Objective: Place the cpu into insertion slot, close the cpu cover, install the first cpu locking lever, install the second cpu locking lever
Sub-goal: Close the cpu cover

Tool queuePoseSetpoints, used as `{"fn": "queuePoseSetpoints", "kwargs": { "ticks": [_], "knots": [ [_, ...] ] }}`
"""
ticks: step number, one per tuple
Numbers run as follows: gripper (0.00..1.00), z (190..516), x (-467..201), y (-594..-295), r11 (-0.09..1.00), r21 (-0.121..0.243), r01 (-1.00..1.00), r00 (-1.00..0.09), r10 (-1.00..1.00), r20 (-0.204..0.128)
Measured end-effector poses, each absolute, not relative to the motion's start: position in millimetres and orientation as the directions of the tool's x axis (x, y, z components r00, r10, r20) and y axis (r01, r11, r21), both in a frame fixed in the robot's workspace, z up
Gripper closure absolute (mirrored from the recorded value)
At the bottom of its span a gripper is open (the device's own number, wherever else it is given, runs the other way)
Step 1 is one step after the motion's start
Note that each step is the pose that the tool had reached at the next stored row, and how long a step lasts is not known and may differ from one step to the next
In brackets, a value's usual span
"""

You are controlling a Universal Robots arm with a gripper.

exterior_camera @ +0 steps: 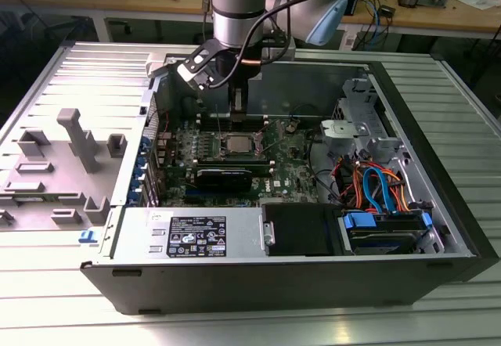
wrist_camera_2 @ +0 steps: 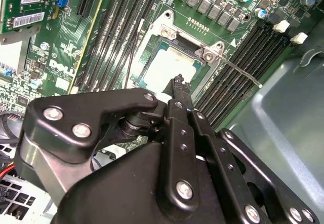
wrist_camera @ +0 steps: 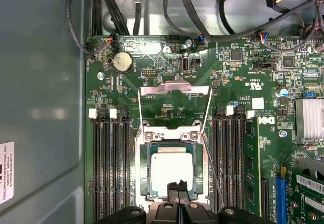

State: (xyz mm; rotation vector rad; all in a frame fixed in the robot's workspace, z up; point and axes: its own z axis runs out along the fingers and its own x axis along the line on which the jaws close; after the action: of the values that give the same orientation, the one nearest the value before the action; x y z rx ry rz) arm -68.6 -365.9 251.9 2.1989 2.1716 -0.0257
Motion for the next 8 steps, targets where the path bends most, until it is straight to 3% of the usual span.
{"fn": "queuePoseSetpoints", "kwargs": {
  "ticks": [8],
  "knots": [
    [0.89,251.9,-64.7,-366.0,-0.012,0.025,1.000,0.013,0.999,-0.048]
  ]
}}
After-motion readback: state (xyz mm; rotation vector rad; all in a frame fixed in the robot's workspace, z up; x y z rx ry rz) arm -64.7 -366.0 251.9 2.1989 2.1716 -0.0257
